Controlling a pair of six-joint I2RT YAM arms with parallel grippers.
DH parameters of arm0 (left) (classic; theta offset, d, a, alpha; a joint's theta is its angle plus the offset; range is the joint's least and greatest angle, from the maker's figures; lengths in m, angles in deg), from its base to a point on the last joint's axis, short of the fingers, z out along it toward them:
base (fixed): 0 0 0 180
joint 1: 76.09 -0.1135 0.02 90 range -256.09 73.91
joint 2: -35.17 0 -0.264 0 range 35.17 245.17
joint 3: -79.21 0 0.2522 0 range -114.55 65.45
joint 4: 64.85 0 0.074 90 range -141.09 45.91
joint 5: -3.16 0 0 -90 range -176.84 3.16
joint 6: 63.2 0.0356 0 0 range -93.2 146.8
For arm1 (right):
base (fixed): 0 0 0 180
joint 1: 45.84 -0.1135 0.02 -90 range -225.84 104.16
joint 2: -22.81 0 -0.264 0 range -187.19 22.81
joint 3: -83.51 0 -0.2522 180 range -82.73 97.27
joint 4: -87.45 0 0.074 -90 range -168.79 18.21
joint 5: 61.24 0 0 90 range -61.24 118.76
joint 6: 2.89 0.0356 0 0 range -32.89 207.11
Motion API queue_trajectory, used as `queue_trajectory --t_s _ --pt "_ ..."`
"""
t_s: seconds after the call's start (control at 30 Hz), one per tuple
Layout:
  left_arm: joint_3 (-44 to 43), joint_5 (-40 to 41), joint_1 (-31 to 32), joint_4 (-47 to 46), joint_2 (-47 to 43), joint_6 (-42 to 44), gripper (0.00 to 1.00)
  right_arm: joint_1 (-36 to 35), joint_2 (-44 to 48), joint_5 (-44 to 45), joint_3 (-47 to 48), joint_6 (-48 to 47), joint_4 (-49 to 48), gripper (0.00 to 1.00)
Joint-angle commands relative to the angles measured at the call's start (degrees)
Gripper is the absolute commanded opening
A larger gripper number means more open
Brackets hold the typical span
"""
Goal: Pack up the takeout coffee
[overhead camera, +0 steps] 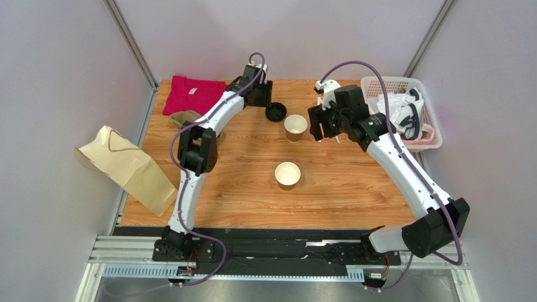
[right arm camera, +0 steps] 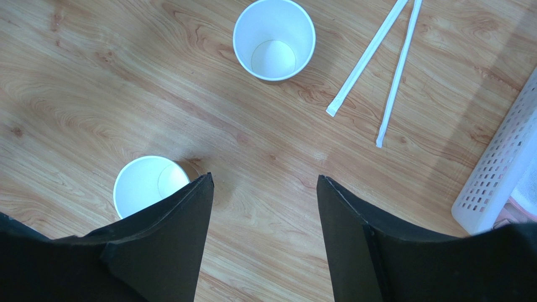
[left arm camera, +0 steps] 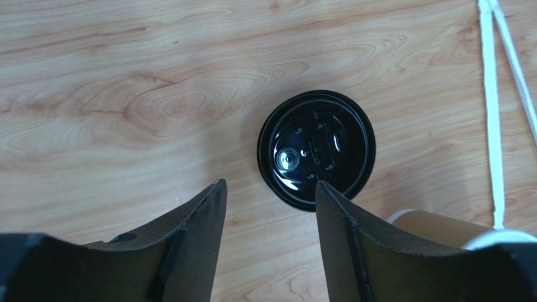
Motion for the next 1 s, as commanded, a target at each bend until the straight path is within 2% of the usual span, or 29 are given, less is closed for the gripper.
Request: queue_trajectory --t_s 0.0,0.17,0.63,0.97 --pt "-5.1 0.8 0.4 -0.4 2.8 -1.3 0.59 0.6 1.0 -0.6 0.0 0.4 -1.7 0.66" --pt "-6.7 0.8 0.7 -0.2 4.7 -1.0 0.52 0.8 0.6 -0.9 0.1 0.6 -1.9 0.66" --pt "-8.3 0.8 1.0 0.4 7.7 -0.8 0.50 1.8 0.4 -1.4 0.8 1.1 -1.6 0.65" --pt "-9.6 0.8 1.1 1.1 8.5 -0.8 0.42 2.7 0.3 -1.9 1.6 1.6 -1.2 0.65"
